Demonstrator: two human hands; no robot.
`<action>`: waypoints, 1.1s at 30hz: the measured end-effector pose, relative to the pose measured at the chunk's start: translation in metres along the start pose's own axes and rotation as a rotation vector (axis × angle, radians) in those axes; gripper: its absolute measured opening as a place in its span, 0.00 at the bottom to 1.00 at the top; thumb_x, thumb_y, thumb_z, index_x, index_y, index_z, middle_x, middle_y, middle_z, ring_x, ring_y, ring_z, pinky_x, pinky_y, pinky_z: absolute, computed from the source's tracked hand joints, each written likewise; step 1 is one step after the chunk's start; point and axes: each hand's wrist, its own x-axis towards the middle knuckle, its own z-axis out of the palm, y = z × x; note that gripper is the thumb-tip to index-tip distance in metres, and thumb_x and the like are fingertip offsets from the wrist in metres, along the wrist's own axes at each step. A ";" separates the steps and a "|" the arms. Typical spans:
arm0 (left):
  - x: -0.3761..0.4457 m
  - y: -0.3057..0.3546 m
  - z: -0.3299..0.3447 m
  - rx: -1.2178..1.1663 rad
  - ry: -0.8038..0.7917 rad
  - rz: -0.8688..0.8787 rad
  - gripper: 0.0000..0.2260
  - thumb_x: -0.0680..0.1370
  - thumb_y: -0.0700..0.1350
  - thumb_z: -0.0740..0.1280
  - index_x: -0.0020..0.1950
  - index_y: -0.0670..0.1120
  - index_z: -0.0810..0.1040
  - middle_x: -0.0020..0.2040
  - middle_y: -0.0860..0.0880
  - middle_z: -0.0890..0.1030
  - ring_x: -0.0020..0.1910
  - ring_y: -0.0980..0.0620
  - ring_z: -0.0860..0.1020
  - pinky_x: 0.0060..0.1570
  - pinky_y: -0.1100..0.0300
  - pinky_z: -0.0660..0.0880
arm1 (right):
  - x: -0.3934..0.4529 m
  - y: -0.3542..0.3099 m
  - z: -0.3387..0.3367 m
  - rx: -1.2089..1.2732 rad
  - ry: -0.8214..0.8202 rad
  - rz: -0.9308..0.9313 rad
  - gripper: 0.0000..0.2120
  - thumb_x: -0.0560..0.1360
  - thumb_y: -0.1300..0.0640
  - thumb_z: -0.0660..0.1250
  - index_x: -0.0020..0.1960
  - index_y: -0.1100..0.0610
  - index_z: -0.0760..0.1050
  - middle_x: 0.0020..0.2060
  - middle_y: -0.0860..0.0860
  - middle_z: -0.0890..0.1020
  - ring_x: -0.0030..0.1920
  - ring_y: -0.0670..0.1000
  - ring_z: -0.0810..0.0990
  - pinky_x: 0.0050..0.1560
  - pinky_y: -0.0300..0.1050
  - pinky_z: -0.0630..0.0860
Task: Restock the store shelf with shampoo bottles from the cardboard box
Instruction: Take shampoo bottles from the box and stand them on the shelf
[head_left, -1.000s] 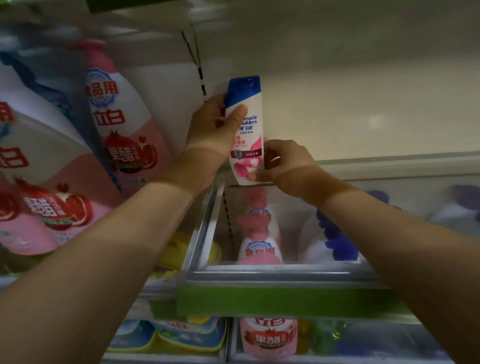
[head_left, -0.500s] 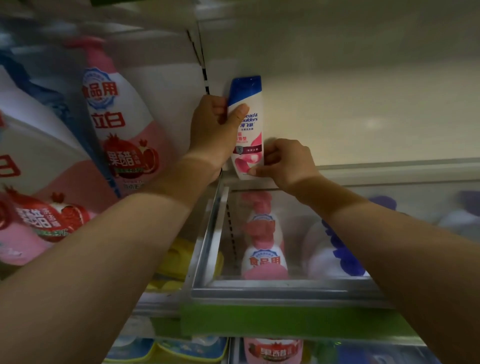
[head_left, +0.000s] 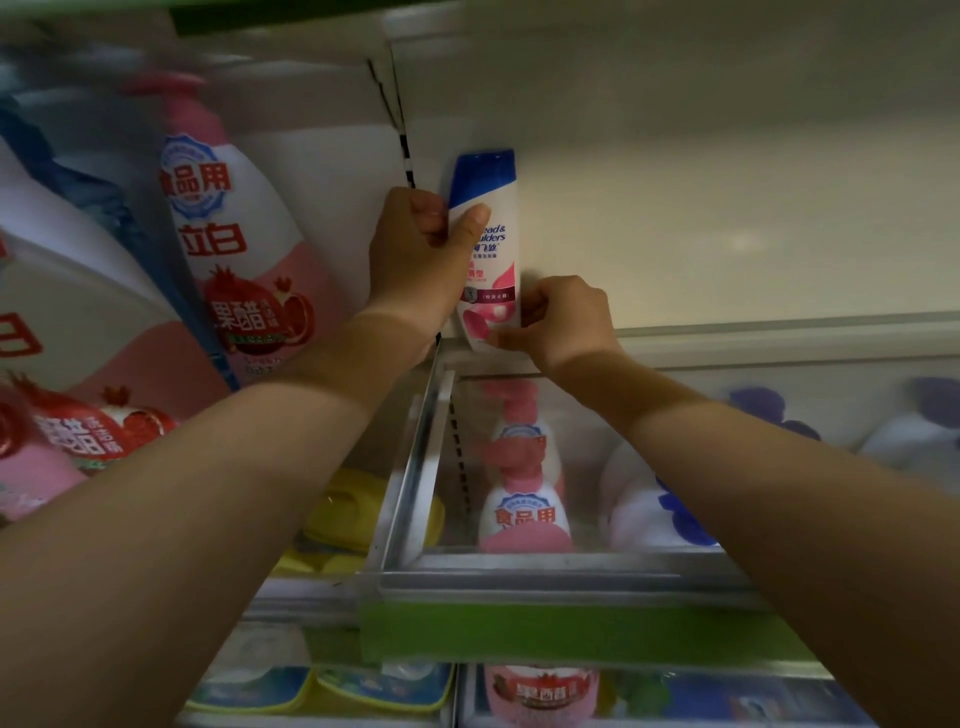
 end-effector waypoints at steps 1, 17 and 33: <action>-0.002 0.001 0.000 0.007 -0.007 -0.011 0.13 0.77 0.47 0.68 0.56 0.46 0.68 0.43 0.56 0.75 0.39 0.64 0.76 0.30 0.77 0.71 | -0.002 -0.003 -0.001 0.008 -0.009 0.018 0.14 0.72 0.58 0.74 0.55 0.57 0.78 0.45 0.49 0.79 0.46 0.49 0.77 0.48 0.39 0.73; -0.118 0.072 -0.012 0.039 0.052 -0.232 0.14 0.74 0.44 0.71 0.57 0.46 0.71 0.41 0.56 0.74 0.37 0.62 0.73 0.31 0.73 0.70 | -0.101 -0.021 -0.058 0.218 -0.055 0.154 0.15 0.73 0.58 0.73 0.58 0.57 0.76 0.55 0.52 0.80 0.54 0.51 0.78 0.52 0.41 0.73; -0.327 0.127 0.015 0.040 -0.049 -0.382 0.09 0.75 0.43 0.70 0.54 0.47 0.74 0.45 0.51 0.77 0.46 0.54 0.77 0.42 0.64 0.74 | -0.290 0.037 -0.166 0.596 -0.189 0.292 0.07 0.77 0.64 0.65 0.52 0.54 0.76 0.47 0.52 0.82 0.53 0.52 0.81 0.54 0.50 0.80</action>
